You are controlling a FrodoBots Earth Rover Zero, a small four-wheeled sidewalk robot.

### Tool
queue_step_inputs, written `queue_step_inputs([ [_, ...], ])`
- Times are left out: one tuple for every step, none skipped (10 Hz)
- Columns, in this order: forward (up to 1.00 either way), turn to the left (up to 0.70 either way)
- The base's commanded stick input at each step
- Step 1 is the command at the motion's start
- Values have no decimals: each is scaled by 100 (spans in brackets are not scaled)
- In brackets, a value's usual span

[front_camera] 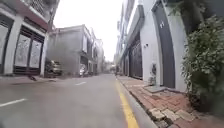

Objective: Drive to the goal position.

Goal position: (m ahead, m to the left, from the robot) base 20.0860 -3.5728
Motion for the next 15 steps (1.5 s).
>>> queue_step_inputs([
  [49, 0],
  [49, 0],
  [49, 0],
  [49, 0],
  [49, 0],
  [49, 0],
  [49, 0],
  [49, 0],
  [49, 0],
  [49, 0],
  [49, 0],
  [49, 0],
  [49, 0],
  [49, 0],
  [49, 0],
])
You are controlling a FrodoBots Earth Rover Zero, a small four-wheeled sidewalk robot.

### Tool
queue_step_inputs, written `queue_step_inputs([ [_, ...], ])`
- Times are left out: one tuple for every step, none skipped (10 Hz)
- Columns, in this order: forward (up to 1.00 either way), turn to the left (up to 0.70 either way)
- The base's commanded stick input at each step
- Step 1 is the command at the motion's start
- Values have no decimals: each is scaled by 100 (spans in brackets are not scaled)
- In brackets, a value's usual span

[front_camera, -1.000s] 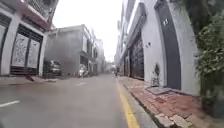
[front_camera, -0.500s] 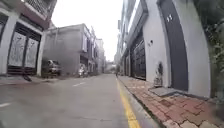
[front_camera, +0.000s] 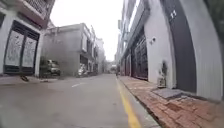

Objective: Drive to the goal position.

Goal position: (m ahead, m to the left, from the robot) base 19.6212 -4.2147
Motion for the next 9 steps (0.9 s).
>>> queue_step_inputs([
  [49, 0],
  [49, 0],
  [49, 0],
  [49, -31],
  [49, -46],
  [49, -36],
  [49, -12],
  [49, 0],
  [49, 0],
])
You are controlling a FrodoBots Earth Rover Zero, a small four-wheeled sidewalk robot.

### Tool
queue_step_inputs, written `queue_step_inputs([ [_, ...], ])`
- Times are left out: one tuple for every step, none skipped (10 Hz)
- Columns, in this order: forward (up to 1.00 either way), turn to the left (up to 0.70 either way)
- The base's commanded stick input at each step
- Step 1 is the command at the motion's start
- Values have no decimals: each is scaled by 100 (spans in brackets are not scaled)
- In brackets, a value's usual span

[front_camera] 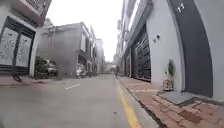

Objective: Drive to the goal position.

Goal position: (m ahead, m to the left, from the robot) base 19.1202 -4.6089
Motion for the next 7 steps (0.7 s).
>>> queue_step_inputs([
  [49, 0],
  [49, 0],
  [49, 0],
  [49, 0],
  [49, 0],
  [49, 0],
  [49, 0],
])
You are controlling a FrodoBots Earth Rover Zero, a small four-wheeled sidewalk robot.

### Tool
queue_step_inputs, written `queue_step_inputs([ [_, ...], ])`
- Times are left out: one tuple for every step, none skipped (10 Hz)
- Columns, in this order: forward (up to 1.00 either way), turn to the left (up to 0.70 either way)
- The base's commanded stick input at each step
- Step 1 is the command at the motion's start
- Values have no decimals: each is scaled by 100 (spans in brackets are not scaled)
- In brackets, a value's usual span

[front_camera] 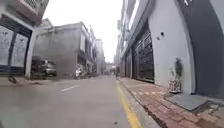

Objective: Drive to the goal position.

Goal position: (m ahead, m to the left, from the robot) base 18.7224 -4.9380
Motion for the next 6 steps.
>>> queue_step_inputs([
  [49, 0],
  [49, 0],
  [49, 0],
  [49, 0],
  [49, 0],
  [49, 0],
])
